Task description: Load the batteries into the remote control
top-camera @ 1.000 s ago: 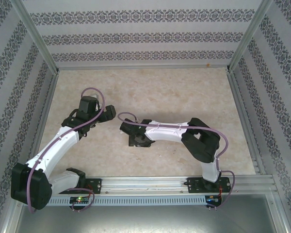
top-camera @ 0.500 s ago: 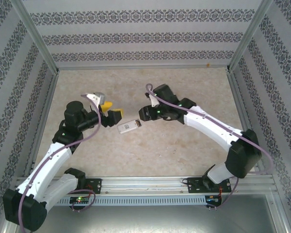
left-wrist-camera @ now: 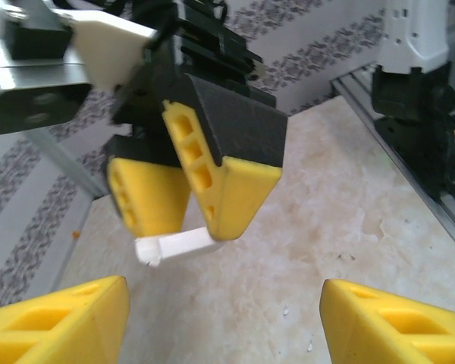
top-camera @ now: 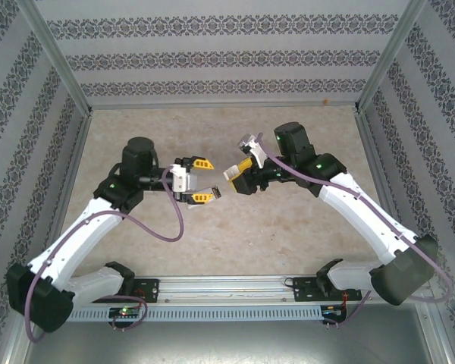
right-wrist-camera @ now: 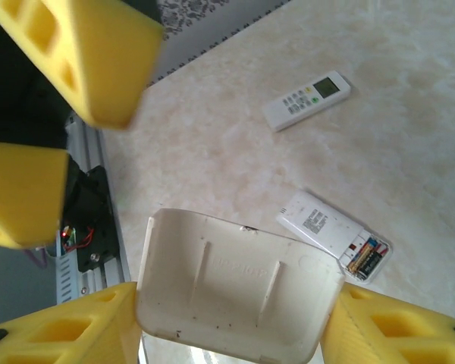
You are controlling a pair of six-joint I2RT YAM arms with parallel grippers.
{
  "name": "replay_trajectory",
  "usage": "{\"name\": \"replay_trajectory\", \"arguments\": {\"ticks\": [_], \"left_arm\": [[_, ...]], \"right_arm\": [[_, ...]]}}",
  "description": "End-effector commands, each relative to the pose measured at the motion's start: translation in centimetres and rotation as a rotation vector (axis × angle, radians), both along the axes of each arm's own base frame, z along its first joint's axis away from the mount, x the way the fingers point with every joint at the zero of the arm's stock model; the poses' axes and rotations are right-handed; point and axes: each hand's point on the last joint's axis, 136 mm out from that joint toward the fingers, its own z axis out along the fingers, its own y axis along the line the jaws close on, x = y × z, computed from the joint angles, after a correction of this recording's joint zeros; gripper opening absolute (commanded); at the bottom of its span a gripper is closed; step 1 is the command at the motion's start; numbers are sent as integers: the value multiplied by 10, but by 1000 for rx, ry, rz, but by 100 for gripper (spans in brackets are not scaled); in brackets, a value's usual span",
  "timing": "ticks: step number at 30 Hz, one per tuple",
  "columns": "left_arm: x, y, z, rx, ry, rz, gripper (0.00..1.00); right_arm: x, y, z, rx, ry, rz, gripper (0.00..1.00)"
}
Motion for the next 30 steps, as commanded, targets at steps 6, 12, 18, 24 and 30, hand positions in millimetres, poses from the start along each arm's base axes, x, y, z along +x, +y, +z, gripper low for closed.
{"name": "replay_trajectory", "arguments": {"ticks": [6, 12, 18, 24, 30], "left_arm": [[5, -24, -15, 69, -168, -133, 64], [3, -34, -20, 81, -179, -193, 46], [-7, -40, -22, 86, -184, -228, 30], [-9, -41, -23, 105, -190, -228, 19], [-13, -41, -22, 99, -156, -212, 10]], "right_arm": [[-26, 12, -2, 16, 11, 151, 57], [-32, 15, 1, 20, 21, 191, 57], [-34, 17, 1, 21, 51, 216, 57], [-38, 21, 1, 40, 85, 245, 57], [-23, 12, 13, 39, 24, 158, 79]]}}
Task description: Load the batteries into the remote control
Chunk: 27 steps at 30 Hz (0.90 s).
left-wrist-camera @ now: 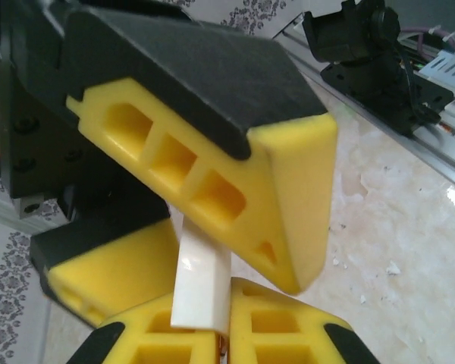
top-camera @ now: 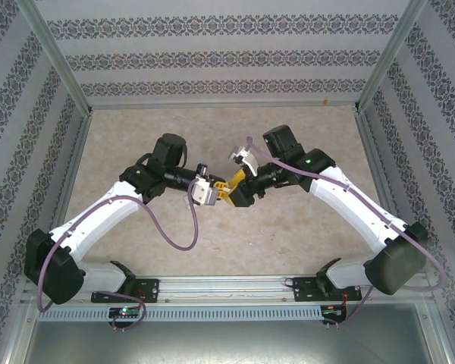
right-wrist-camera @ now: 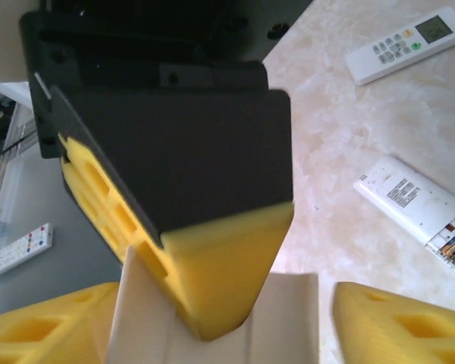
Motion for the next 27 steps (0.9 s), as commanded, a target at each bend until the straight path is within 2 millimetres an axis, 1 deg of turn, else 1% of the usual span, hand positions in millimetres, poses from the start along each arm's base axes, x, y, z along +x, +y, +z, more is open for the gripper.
{"name": "replay_trajectory", "arguments": {"ticks": [1, 3, 4, 5, 7, 9, 11, 13, 15, 17, 20, 22, 24, 27], "left_arm": [[-10, -1, 12, -34, 31, -6, 10], [-11, 0, 12, -56, 112, 42, 12], [-11, 1, 12, -68, 161, 73, 12], [-11, 2, 13, -83, 225, 109, 12], [-8, 4, 15, -107, 346, 188, 11], [-4, 6, 19, -125, 485, 260, 9], [2, 5, 21, -145, 607, 303, 9], [14, 3, 26, -193, 748, 361, 9], [20, 0, 30, -240, 825, 361, 8], [21, -2, 38, -302, 850, 335, 7], [23, -2, 49, -375, 869, 305, 5], [21, -3, 54, -397, 880, 282, 5], [18, -2, 56, -410, 889, 257, 5], [11, 0, 59, -420, 879, 219, 5]], "right_arm": [[17, -6, 36, 77, -138, -63, 85], [35, -25, 50, 91, -214, -174, 92], [42, -34, 54, 81, -251, -224, 93], [47, -43, 58, 72, -292, -260, 94], [54, -57, 59, 24, -383, -307, 93], [51, -63, 59, 5, -465, -281, 89], [36, -57, 67, 54, -505, -204, 86], [18, -48, 72, 118, -528, -110, 82], [0, -38, 69, 158, -534, -12, 79], [-10, -30, 64, 180, -528, 43, 71], [-15, -20, 61, 210, -494, 86, 60], [-13, -16, 62, 228, -473, 94, 55], [-12, -13, 65, 250, -466, 98, 54], [-6, -13, 65, 245, -472, 74, 55]]}}
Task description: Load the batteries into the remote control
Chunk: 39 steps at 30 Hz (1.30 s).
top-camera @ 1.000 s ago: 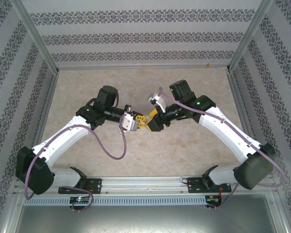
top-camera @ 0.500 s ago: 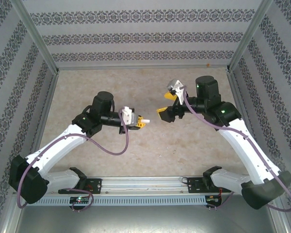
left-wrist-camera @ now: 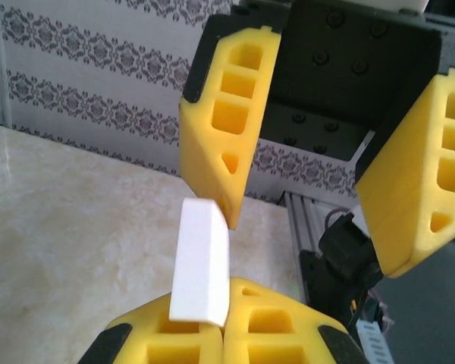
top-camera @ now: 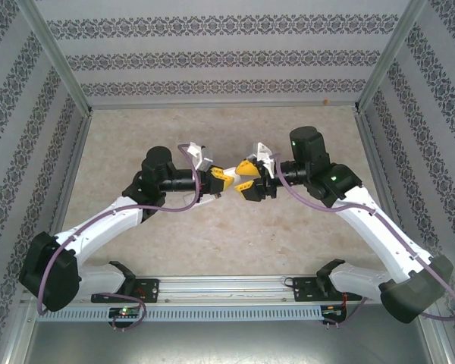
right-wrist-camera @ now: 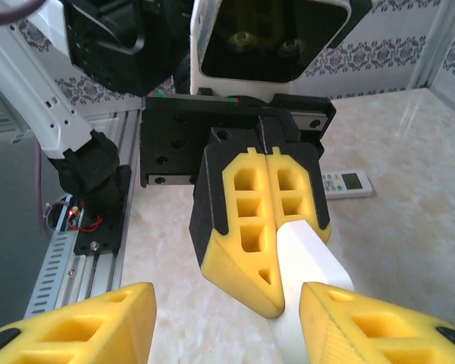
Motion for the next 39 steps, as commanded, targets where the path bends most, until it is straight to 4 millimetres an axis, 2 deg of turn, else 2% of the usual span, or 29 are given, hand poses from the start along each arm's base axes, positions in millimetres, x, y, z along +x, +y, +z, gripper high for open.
{"name": "replay_trajectory", "arguments": {"ticks": [1, 7, 13, 20, 26, 34, 35, 36, 39], "left_arm": [[-13, 4, 31, -109, -65, -58, 5], [-18, 8, 32, -112, -106, -64, 5], [-19, 8, 38, -135, -122, -68, 5], [-17, 5, 42, -143, -127, -88, 5], [-20, 5, 40, -144, -126, -102, 5], [-20, 4, 40, -137, -141, -109, 8], [-20, 5, 38, -130, -144, -107, 11], [-19, 5, 37, -122, -148, -102, 22], [-13, 11, 35, -104, -176, -22, 72]], "right_arm": [[1, 3, 7, 42, -24, 22, 56], [9, -7, 8, 59, -15, -31, 59], [12, -9, 13, 73, 5, -41, 55], [4, 3, 12, 84, 59, 34, 39], [1, 5, 13, 90, 61, 55, 25], [4, 6, 9, 79, 85, 49, 12], [5, 6, 9, 78, 95, 44, 12], [7, 6, 8, 79, 114, 40, 12], [17, 4, 6, 74, 178, 7, 11]]}}
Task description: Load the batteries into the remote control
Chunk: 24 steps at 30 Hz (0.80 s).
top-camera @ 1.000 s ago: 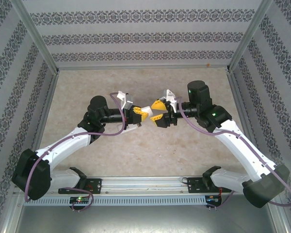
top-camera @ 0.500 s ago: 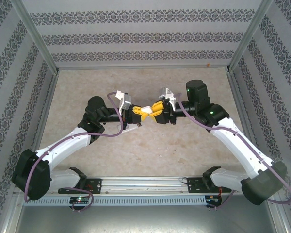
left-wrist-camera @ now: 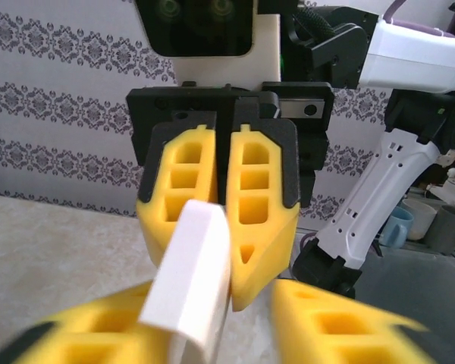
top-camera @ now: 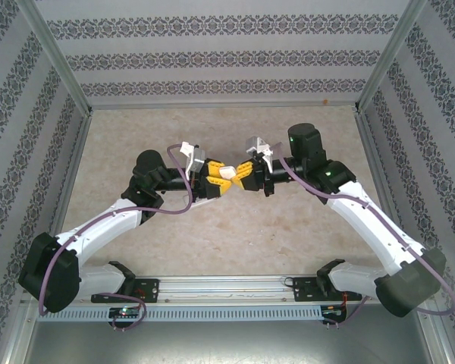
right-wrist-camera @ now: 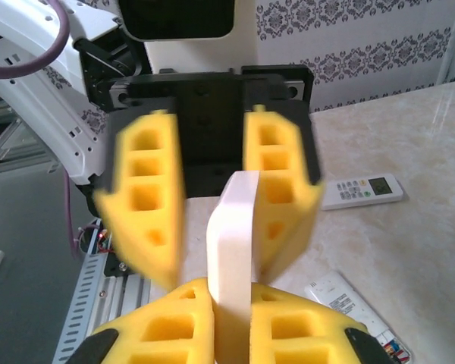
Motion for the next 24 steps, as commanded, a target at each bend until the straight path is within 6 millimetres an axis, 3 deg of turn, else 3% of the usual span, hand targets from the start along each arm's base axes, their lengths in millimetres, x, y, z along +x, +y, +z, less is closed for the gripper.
{"name": "replay_trajectory", "arguments": {"ticks": [1, 5, 9, 13, 16, 24], "left_arm": [[3, 9, 7, 7, -72, 88, 80], [24, 41, -1, 79, -22, 350, 100], [47, 92, -16, 187, 141, 681, 100], [57, 133, -49, 262, 370, 901, 99], [56, 146, -83, 309, 573, 955, 98], [53, 169, -154, 355, 933, 1054, 96]], "right_arm": [[11, -1, 5, 9, 70, -20, 11], [36, -4, -24, -55, 232, -111, 11], [59, 6, -67, -123, 459, -177, 11], [68, 22, -121, -226, 618, -205, 10], [77, 30, -157, -275, 679, -241, 13], [96, 48, -222, -365, 712, -251, 12]]}}
